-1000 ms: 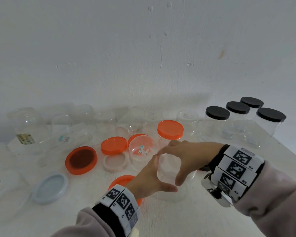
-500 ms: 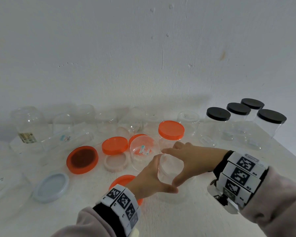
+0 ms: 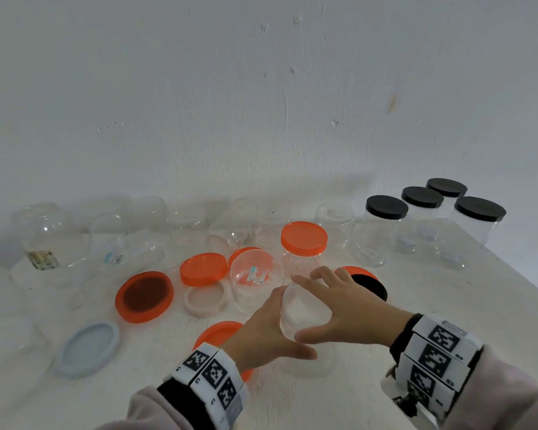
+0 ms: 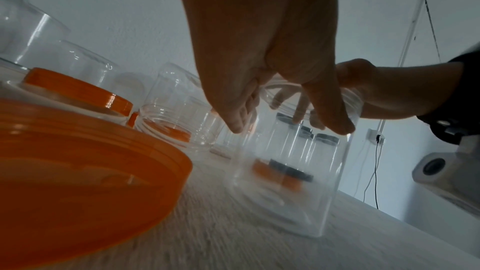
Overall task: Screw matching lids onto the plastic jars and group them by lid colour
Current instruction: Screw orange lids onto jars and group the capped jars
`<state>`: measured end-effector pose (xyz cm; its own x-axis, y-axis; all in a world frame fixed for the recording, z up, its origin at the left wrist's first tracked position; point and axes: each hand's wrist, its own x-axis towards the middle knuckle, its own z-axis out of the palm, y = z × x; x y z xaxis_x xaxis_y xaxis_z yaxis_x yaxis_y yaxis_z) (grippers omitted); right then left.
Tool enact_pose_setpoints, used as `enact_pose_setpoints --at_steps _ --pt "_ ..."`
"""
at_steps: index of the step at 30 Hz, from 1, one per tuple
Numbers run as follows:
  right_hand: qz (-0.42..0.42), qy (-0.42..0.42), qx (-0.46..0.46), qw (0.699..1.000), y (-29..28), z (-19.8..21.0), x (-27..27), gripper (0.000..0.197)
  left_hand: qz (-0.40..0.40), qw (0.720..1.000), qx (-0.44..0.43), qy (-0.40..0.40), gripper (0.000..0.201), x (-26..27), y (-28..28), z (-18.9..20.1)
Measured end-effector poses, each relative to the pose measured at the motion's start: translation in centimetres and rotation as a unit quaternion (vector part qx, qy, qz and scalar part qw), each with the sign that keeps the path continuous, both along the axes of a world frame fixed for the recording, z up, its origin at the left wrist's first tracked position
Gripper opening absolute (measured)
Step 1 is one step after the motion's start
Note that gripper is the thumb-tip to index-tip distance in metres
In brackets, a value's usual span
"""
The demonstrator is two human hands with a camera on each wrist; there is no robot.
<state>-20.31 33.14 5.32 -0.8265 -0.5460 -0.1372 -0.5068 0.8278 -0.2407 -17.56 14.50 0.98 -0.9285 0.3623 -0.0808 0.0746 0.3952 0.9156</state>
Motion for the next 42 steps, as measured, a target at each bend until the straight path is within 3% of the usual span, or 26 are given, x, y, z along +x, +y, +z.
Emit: enact_pose_setpoints --at_steps 6,10,16,18,20,25,28,32,37,42 --pt "-0.014 -0.092 -0.084 0.992 -0.3 0.7 -0.5 0.09 -0.002 1.0 0.018 -0.009 0.097 0.9 -0.9 -0.1" --pt "-0.05 -0.103 -0.15 0.982 -0.7 1.9 -2.0 0.094 0.018 0.999 0.047 -0.01 0.097 1.5 -2.0 -0.4" --pt "-0.116 -0.063 -0.229 0.964 -2.4 1.4 -5.4 0.056 0.076 0.993 0.092 0.014 0.096 2.3 -6.1 0.9" --pt "-0.132 -0.066 -0.254 0.956 -3.2 1.1 -6.2 0.051 0.094 0.992 0.084 0.027 0.093 2.8 -8.3 1.6" --pt "-0.133 -0.066 -0.236 0.96 -4.2 0.7 -6.7 0.056 0.125 0.989 0.079 0.03 0.092 3.4 -10.7 2.2" --pt "-0.078 -0.057 -0.117 0.988 -7.9 -0.4 -6.4 0.09 0.22 0.969 0.104 0.037 0.097 4.6 -16.1 3.1" --pt "-0.051 -0.067 -0.065 0.994 -10.2 -0.9 -6.3 0.105 0.274 0.955 0.09 0.063 0.086 4.7 -18.0 2.7" --pt "-0.046 -0.016 -0.006 0.999 -11.9 -1.6 -6.1 0.109 0.321 0.943 0.055 0.069 0.081 4.7 -19.1 1.7" --pt "-0.043 0.0 -0.008 0.999 -11.3 -1.5 -6.2 0.109 0.338 0.937 0.037 0.073 0.094 4.5 -19.0 0.7" --pt "-0.087 -0.022 -0.11 0.99 -8.5 -0.9 -6.3 0.105 0.32 0.944 0.011 0.078 0.107 4.5 -18.7 0.9"
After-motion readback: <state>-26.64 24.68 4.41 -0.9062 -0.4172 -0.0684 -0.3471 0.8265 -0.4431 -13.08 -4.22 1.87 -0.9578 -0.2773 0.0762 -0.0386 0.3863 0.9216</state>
